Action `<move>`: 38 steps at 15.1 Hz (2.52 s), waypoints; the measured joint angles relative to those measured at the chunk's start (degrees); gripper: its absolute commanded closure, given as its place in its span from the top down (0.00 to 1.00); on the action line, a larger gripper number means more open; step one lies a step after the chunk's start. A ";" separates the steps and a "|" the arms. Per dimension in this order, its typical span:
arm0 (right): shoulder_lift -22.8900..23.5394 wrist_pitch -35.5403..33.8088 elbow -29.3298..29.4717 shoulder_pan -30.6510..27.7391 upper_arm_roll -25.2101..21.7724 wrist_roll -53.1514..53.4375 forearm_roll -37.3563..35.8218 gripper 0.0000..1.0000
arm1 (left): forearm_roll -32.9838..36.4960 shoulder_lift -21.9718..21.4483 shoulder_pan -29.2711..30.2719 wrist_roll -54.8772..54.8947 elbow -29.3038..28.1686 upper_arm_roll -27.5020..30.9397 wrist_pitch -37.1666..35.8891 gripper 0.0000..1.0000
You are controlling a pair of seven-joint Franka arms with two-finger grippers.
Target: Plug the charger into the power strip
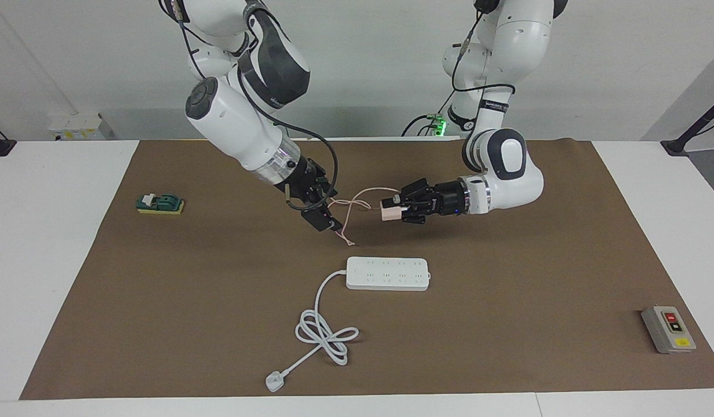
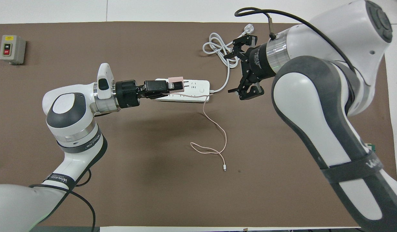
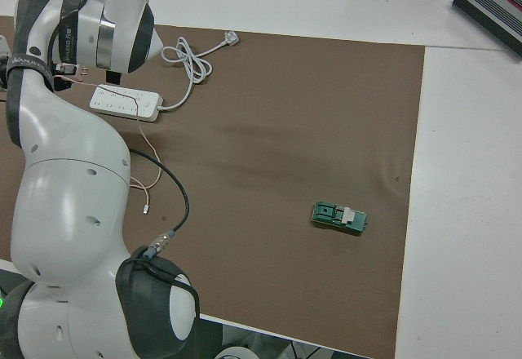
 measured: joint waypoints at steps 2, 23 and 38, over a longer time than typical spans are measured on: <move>-1.58 -2.10 0.05 -2.22 -0.06 -3.10 -1.28 1.00 | 6.51 -2.32 0.09 -5.30 0.01 0.17 3.28 0.00; -12.68 -24.38 0.03 -18.41 -0.38 -90.57 -28.77 1.00 | 85.98 -10.12 9.85 -40.97 12.96 1.59 -5.23 0.00; -19.55 -27.83 -5.76 -18.39 -1.44 -91.95 -31.65 1.00 | 94.23 -10.07 6.95 -94.19 12.17 0.59 2.54 0.00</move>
